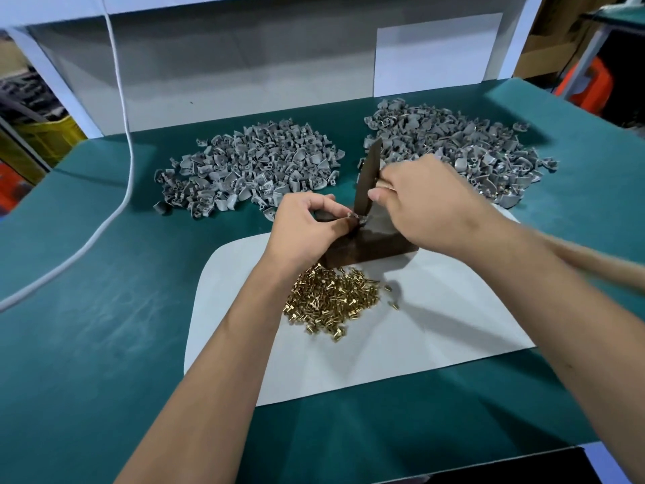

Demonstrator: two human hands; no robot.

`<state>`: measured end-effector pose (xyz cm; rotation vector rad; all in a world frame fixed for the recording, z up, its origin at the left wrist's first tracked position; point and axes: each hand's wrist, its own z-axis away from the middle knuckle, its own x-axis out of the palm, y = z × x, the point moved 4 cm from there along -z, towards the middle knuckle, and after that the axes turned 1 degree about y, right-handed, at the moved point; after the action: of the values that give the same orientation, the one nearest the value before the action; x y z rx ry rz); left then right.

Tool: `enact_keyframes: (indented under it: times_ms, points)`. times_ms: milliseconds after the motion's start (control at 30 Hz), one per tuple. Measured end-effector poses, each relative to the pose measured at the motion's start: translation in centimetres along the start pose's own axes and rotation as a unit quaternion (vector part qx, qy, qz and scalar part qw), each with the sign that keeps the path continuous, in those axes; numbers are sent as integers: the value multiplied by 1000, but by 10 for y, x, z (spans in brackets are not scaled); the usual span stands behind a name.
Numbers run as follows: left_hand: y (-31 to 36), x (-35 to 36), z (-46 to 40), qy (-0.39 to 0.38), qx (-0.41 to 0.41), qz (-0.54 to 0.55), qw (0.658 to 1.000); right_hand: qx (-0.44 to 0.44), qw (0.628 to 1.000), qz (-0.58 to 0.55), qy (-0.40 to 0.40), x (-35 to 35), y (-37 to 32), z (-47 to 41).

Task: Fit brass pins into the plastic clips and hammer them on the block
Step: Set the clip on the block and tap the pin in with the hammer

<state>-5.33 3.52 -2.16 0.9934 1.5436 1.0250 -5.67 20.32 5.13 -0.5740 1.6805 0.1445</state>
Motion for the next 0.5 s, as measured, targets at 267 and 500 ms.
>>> enact_keyframes:
  times_ms: [267, 500]
  points:
    - [3, 0, 1, -7, 5, 6, 1000, -4, 1000, -2, 22, 3, -6, 5]
    - [0, 0, -1, -1, -2, -1, 1000, -1, 991, -61, 116, -7, -4, 5]
